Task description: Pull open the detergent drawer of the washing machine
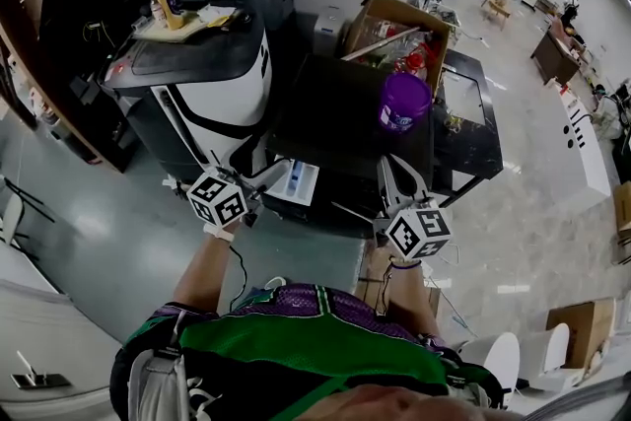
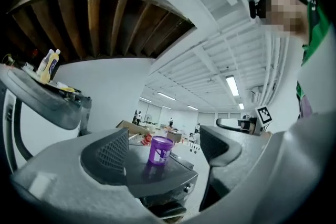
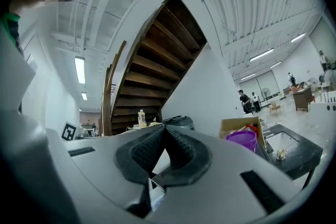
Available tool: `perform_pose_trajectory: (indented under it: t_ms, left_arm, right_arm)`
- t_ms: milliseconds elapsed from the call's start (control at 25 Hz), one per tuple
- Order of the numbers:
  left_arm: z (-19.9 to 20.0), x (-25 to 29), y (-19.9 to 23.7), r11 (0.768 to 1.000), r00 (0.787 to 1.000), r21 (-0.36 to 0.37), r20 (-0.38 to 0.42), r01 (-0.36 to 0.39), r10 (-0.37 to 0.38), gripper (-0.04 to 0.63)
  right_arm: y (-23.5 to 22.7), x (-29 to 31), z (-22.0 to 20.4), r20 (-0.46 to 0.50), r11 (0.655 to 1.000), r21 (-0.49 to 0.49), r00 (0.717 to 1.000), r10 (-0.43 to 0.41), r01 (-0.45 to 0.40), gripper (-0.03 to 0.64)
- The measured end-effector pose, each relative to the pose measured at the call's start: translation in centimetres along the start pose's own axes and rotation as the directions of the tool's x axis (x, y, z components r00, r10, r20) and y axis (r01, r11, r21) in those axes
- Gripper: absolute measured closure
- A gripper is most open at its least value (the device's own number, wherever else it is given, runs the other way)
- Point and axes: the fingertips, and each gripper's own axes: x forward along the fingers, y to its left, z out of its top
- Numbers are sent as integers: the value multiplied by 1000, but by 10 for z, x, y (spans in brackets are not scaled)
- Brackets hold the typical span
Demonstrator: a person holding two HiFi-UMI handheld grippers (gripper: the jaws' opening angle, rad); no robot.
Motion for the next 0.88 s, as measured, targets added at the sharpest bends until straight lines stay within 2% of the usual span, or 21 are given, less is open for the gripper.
perform_pose_trajectory:
  t_ms: [200,440,560,760,880]
  left_arm:
    - [28,3,-18,991,999,126,6,-48,48,180]
    - [42,-2,-20,975,993,188,6,-113,115,218]
    - [46,-5,-24,967,993,226,1,-116,118,316]
    - [50,-8,-34,961,995,262,-10,-89,94,371]
    - [53,-12,-34,953,993,281,1,-110,114,443]
  right_arm:
    - [3,-2,14,20,1000,-21,1000,8,-8,615]
    - [13,1,18,30,999,-26,999,22,-21,615]
    - [17,2,19,29,999,-32,999,27,-26,615]
    - [23,2,22,29,999,-40,999,33,-32,615]
    - [28,3,23,30,998,-49,999,38,-36,615]
